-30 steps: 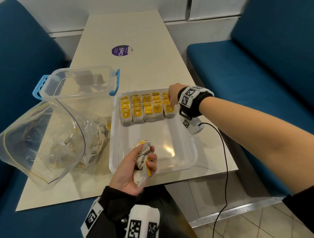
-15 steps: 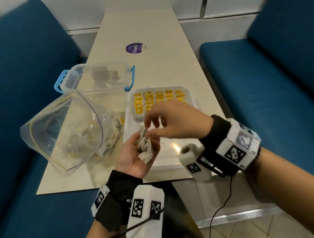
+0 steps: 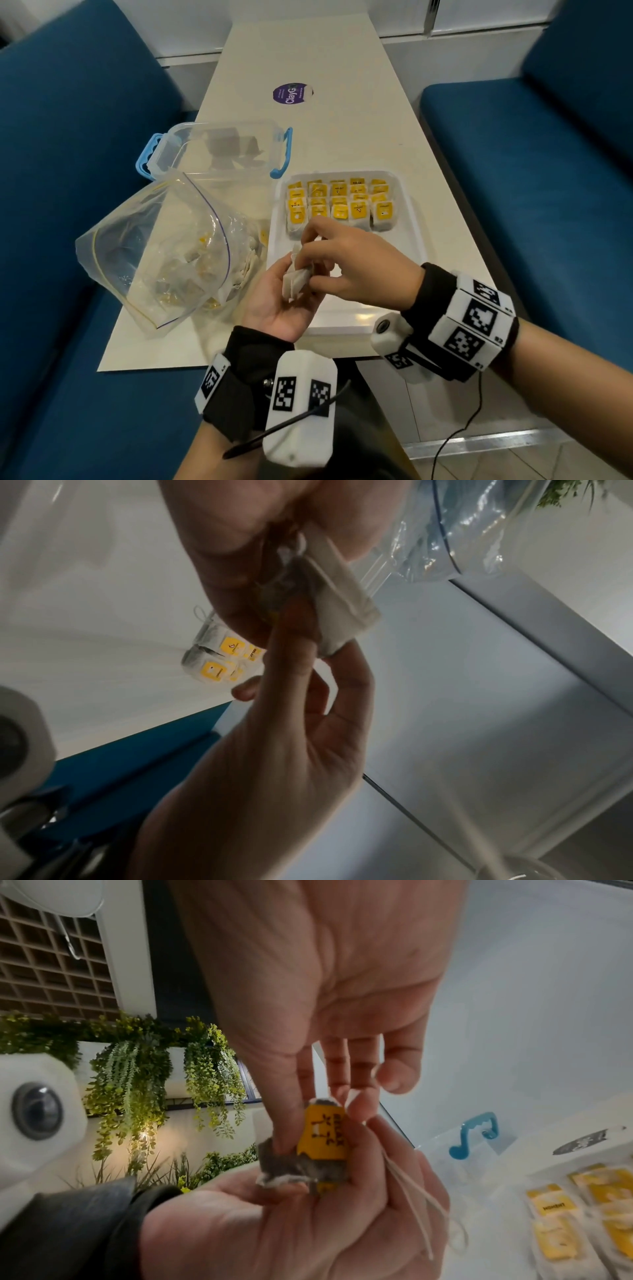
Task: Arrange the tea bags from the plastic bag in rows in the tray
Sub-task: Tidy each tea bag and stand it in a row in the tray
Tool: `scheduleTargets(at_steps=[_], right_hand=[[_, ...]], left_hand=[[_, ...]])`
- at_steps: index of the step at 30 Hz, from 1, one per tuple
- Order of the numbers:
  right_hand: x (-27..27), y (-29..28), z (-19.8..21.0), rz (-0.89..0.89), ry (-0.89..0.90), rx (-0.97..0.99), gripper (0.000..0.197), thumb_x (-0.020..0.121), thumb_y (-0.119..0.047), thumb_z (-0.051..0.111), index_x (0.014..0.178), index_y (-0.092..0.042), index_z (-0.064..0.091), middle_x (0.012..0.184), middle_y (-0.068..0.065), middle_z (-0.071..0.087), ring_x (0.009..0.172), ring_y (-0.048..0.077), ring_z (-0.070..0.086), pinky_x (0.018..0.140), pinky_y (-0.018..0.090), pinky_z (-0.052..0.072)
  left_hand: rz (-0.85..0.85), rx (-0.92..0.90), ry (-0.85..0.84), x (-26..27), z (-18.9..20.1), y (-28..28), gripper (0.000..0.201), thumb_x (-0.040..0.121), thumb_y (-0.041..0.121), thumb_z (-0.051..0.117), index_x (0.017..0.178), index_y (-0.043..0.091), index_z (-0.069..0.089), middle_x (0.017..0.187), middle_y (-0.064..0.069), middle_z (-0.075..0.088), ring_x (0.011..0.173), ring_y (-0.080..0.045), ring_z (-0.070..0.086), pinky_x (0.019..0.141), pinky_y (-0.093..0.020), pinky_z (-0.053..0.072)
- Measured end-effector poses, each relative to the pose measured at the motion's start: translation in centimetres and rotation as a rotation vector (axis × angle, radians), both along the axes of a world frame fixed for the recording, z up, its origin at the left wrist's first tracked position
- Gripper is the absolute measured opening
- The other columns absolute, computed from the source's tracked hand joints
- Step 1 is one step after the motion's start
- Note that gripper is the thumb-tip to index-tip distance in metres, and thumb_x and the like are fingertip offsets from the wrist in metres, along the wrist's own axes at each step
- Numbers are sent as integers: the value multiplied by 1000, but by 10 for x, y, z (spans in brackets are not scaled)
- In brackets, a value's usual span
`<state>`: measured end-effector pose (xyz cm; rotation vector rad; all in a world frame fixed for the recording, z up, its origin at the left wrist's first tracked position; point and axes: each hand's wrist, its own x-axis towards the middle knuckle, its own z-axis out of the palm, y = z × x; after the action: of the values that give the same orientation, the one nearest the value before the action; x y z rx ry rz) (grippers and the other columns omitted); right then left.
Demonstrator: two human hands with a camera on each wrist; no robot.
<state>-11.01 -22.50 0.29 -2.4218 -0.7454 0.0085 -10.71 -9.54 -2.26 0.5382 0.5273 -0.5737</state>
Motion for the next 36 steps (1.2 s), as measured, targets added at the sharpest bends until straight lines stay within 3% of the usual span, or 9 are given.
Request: scheduleTargets(at_steps=[4, 7, 10, 13, 15, 19, 25, 30, 36], right_hand=[[3, 2, -1, -37, 77, 54, 18, 84, -15, 60, 101, -11, 64, 97, 3, 60, 82, 14, 51, 75, 40, 48], [3, 5, -3, -79, 126, 196, 13, 85, -12, 62, 97, -6, 64, 87, 3, 62, 67, 2, 48, 66, 18, 43], [3, 8, -2, -136, 207, 311, 12, 85, -12, 64, 94, -4, 63, 77, -2, 56, 58, -4, 52, 53, 11, 41], [4, 8, -2, -164, 312, 404, 17, 83, -14, 66, 95, -3, 61, 80, 9, 61, 53, 15, 60, 38, 24, 46], [7, 6, -2, -164, 347, 418, 23, 78, -13, 72, 95, -3, 61, 84, 13, 64, 64, 28, 63, 47, 32, 51], [15, 2, 0, -182, 359, 352, 25, 72, -3, 73, 94, -4, 64, 87, 11, 67, 74, 24, 64, 66, 39, 55], [18, -1, 7, -171, 387, 446, 17, 81, 0, 63, 91, -13, 65, 86, 14, 69, 67, 33, 66, 46, 35, 54], [24, -3, 6, -196, 406, 523, 14, 83, 1, 60, 92, -8, 64, 79, 16, 63, 58, 21, 59, 41, 30, 51], [33, -8, 4, -272, 541, 632, 5, 89, -9, 58, 90, -10, 54, 78, 11, 56, 51, 16, 54, 37, 25, 48]], left_hand=[[37, 15, -63, 2, -4, 0, 50, 95, 8, 41, 53, -3, 67, 60, -14, 64, 50, -20, 66, 48, -22, 55], [51, 29, -107, 1, -4, -1, 29, 79, 5, 53, 55, -1, 69, 66, -13, 67, 59, -22, 69, 63, -27, 56], [40, 74, -118, 2, -7, -2, 20, 78, 6, 52, 70, -2, 69, 73, -15, 67, 60, -23, 67, 57, -26, 57], [23, 102, -117, 4, -10, 0, 15, 89, 8, 48, 89, -1, 61, 79, -15, 62, 60, -20, 55, 53, -21, 52], [7, 130, -132, 5, -9, 0, 15, 87, 8, 50, 93, -1, 60, 78, -14, 64, 62, -19, 56, 53, -21, 51], [26, 94, -85, 9, -8, 1, 28, 97, 7, 36, 97, -4, 62, 79, -17, 70, 64, -22, 67, 58, -25, 56], [45, 2, -29, 13, -6, 1, 23, 92, 8, 46, 100, -8, 60, 82, -21, 70, 63, -24, 69, 59, -29, 59], [20, -53, 45, 22, -5, 4, 37, 96, 14, 42, 82, -11, 66, 77, -23, 67, 60, -28, 68, 54, -31, 58], [51, -236, 96, 29, -8, 9, 43, 96, 18, 43, 83, -15, 67, 83, -26, 67, 61, -30, 69, 49, -32, 57]])
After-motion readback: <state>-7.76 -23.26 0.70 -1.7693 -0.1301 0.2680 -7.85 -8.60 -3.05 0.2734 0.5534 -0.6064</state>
